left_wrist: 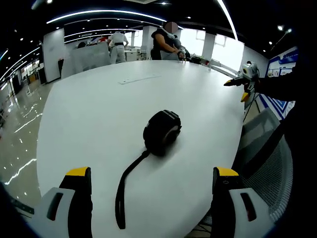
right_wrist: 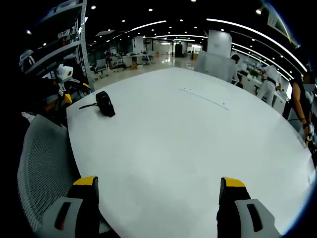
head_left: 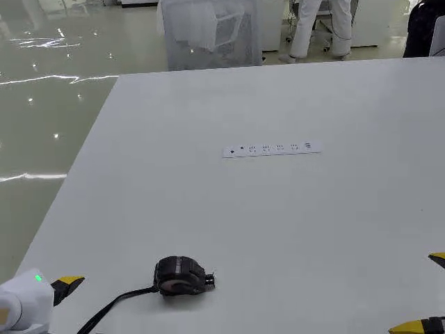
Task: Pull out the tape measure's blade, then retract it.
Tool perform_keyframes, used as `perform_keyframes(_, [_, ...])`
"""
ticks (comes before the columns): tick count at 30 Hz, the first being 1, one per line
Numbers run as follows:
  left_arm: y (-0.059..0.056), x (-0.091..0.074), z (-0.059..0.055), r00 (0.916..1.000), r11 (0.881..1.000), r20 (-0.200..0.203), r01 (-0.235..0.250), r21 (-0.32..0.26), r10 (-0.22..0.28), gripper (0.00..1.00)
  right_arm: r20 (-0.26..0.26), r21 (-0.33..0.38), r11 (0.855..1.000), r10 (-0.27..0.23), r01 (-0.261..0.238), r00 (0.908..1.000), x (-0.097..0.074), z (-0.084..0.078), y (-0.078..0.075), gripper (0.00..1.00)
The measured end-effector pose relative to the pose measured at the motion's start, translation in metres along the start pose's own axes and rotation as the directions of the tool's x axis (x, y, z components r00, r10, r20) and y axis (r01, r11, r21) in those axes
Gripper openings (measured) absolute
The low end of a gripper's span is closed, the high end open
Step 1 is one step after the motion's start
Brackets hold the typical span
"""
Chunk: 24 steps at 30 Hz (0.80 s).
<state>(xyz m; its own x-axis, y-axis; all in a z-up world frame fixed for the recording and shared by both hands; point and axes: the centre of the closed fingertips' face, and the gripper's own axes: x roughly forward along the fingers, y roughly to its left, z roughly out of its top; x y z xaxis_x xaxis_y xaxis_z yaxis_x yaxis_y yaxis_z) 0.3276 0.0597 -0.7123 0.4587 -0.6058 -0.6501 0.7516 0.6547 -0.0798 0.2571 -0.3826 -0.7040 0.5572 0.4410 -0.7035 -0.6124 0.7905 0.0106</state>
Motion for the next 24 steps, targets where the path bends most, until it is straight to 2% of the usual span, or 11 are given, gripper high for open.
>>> perform_keyframes(3, [-0.001, 0.0, 0.001, 1.0, 1.0, 0.005, -0.002, -0.005, 0.002, 0.99, -0.014, -0.005, 1.0, 0.001, -0.002, 0.9999, 0.001, -0.004, 0.001, 1.0])
perform_keyframes(7, [-0.006, 0.002, 0.001, 1.0, 1.0, -0.002, 0.003, 0.006, -0.003, 0.99, -0.001, -0.016, 1.0, -0.003, 0.003, 1.0, 0.0, -0.002, 0.003, 1.0])
perform_keyframes(11, [-0.007, 0.005, 0.002, 1.0, 1.0, -0.005, 0.006, 0.019, -0.006, 0.99, -0.013, -0.016, 1.0, -0.006, 0.006, 0.9999, 0.001, -0.005, 0.005, 1.0])
perform_keyframes(15, [-0.009, 0.007, 0.006, 0.9999, 0.999, -0.005, 0.016, 0.034, -0.015, 0.99, 0.011, -0.033, 0.999, 0.001, 0.0, 0.9999, 0.002, 0.0, 0.006, 1.0])
perform_keyframes(18, [-0.005, 0.008, 0.007, 0.9997, 0.998, -0.013, 0.019, 0.054, -0.018, 0.99, -0.01, -0.014, 1.0, -0.001, 0.001, 0.9999, 0.006, -0.001, 0.004, 1.0])
perform_keyframes(21, [-0.003, 0.011, 0.009, 0.9996, 0.997, -0.019, 0.024, 0.074, -0.023, 0.99, -0.005, -0.019, 1.0, -0.002, 0.002, 1.0, 0.008, 0.003, 0.004, 1.0])
perform_keyframes(24, [-0.002, 0.015, 0.01, 0.9991, 0.995, -0.027, 0.034, 0.092, -0.032, 0.99, 0.001, -0.041, 0.999, 0.019, -0.019, 0.9998, 0.01, 0.009, 0.008, 1.0])
